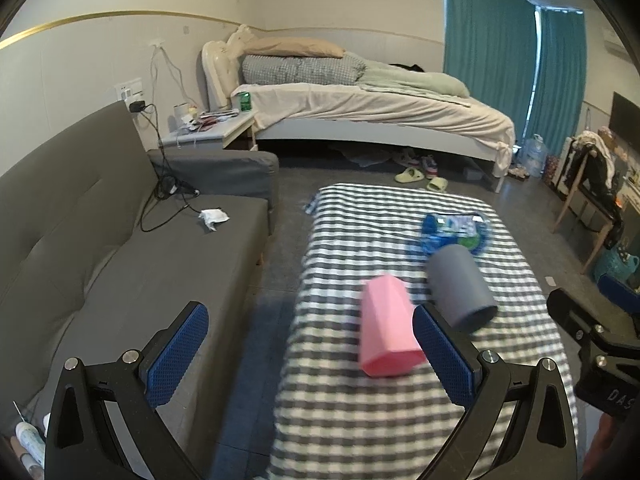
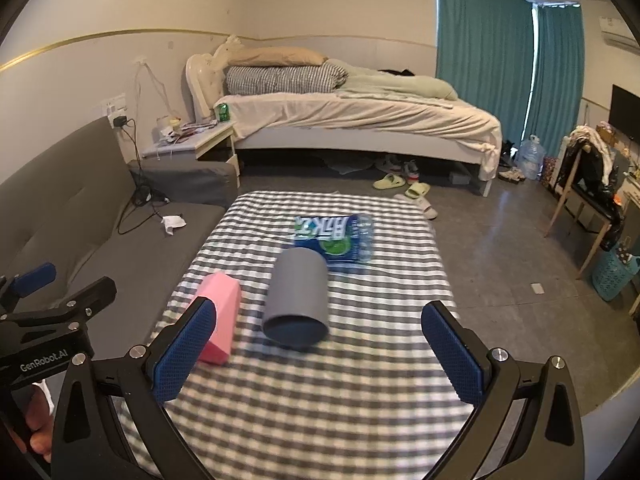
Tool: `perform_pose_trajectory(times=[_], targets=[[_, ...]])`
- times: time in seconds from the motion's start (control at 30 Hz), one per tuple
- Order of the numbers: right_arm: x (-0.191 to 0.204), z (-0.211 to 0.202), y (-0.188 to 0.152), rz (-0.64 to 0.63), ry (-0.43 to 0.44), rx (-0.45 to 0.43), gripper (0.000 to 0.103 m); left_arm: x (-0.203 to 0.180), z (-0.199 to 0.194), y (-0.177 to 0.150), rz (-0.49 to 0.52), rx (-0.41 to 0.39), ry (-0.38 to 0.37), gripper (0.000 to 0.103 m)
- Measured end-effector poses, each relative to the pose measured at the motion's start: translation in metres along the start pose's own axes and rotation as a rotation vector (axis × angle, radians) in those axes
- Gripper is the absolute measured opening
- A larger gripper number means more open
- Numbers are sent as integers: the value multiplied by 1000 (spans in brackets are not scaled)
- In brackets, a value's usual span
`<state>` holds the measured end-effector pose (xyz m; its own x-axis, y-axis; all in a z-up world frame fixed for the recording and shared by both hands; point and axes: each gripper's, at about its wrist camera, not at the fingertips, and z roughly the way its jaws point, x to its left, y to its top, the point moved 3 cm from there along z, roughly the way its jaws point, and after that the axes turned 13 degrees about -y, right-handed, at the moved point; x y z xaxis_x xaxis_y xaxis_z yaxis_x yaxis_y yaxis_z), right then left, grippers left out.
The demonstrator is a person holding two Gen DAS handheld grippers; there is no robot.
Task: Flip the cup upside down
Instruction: 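Grasp the grey cup's body with the right gripper and lift it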
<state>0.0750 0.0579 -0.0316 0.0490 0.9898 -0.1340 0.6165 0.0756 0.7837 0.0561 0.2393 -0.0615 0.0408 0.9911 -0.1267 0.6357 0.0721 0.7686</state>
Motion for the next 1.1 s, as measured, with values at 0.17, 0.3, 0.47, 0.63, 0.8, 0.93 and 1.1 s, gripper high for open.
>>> perform_pose_trajectory(times=[0.17, 0.3, 0.47, 0.63, 0.8, 0.93, 1.1], targets=[[28, 49, -3, -23, 3, 52, 103, 18, 29, -3, -11, 32, 20, 103], [36, 87, -13, -23, -3, 120, 99, 24, 49, -11, -9, 59, 31, 103], [43, 121, -26, -14, -5, 189, 92, 31, 67, -23, -22, 101, 31, 103], [46, 141, -36, -8, 35, 248, 74, 33, 74, -34, -23, 122, 30, 103], [47, 138, -40, -33, 40, 257, 72, 29, 72, -43, -37, 143, 24, 103], [41, 123, -52, -34, 36, 277, 72, 23, 61, -44, -45, 132, 17, 103], [33, 92, -74, -34, 36, 308, 72, 11, 39, -40, -48, 108, 0, 103]])
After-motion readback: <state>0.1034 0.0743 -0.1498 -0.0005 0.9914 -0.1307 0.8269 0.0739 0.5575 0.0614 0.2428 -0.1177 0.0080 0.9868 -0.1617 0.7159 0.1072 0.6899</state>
